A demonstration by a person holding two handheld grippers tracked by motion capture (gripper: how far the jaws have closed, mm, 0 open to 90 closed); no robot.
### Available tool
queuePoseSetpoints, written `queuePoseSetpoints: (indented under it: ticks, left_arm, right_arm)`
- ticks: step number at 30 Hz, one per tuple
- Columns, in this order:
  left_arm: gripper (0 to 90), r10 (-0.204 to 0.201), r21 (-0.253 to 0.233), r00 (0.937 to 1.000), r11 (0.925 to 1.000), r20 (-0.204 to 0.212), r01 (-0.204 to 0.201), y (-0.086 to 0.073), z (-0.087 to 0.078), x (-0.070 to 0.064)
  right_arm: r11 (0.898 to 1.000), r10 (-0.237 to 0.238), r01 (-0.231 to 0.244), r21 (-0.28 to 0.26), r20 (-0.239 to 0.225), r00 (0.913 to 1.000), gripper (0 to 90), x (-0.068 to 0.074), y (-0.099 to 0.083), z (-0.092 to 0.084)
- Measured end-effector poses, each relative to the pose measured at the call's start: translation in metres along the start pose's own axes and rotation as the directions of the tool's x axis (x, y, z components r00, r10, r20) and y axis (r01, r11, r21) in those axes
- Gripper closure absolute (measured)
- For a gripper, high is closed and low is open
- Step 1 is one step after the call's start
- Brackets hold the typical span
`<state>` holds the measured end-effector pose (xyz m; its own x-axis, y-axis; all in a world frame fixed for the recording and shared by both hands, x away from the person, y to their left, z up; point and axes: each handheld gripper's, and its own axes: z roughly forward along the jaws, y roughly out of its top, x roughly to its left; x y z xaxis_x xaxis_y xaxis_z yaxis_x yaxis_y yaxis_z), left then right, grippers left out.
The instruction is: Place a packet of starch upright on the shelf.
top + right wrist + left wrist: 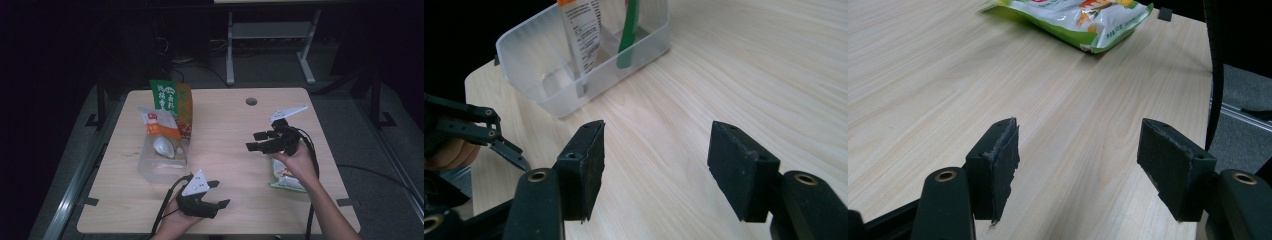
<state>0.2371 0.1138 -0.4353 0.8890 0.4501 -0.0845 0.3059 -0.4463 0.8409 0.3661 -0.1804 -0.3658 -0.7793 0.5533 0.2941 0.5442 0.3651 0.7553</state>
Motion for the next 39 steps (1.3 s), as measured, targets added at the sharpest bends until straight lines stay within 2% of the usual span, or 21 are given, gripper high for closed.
queuePoseSetpoints:
  ticks: [9,14,20,28,32,35,39]
  left_arm:
    - [32.6,-0.005,0.006,1.0000,1.0000,0.006,0.005,0.005,0.009,-0.001]
    - [32.7,-0.004,0.011,0.9998,0.9999,0.021,0.004,0.012,0.020,-0.002]
    - [32.8,0.013,0.020,0.9990,0.9997,0.043,-0.013,0.025,0.038,-0.007]
    - [35.3,0.038,0.011,0.9973,0.9992,0.063,-0.039,0.045,0.063,-0.012]
    - [37.2,0.015,0.011,0.9964,0.9998,0.084,-0.016,0.055,0.079,-0.015]
    - [38.5,0.024,0.018,0.9955,0.9995,0.092,-0.025,0.061,0.092,-0.017]
    - [42.3,0.031,0.021,0.9950,0.9993,0.095,-0.033,0.069,0.108,-0.020]
  right_arm:
    - [0.999,0.035,-0.037,0.020,0.068,0.9970,35.6,-0.012,-0.020,-0.024]
    - [0.997,0.069,-0.072,0.030,0.112,0.9913,34.4,-0.021,-0.034,-0.037]
    - [0.993,0.097,-0.108,0.051,0.171,0.9804,33.3,-0.030,-0.048,-0.050]
    - [0.984,0.152,-0.171,0.057,0.241,0.9585,32.4,-0.046,-0.071,-0.065]
    - [0.978,0.176,-0.201,0.064,0.273,0.9458,32.2,-0.057,-0.083,-0.070]
    - [0.971,0.204,-0.232,0.064,0.293,0.9341,32.1,-0.064,-0.092,-0.075]
    - [0.964,0.228,-0.258,0.058,0.311,0.9228,31.7,-0.072,-0.101,-0.079]
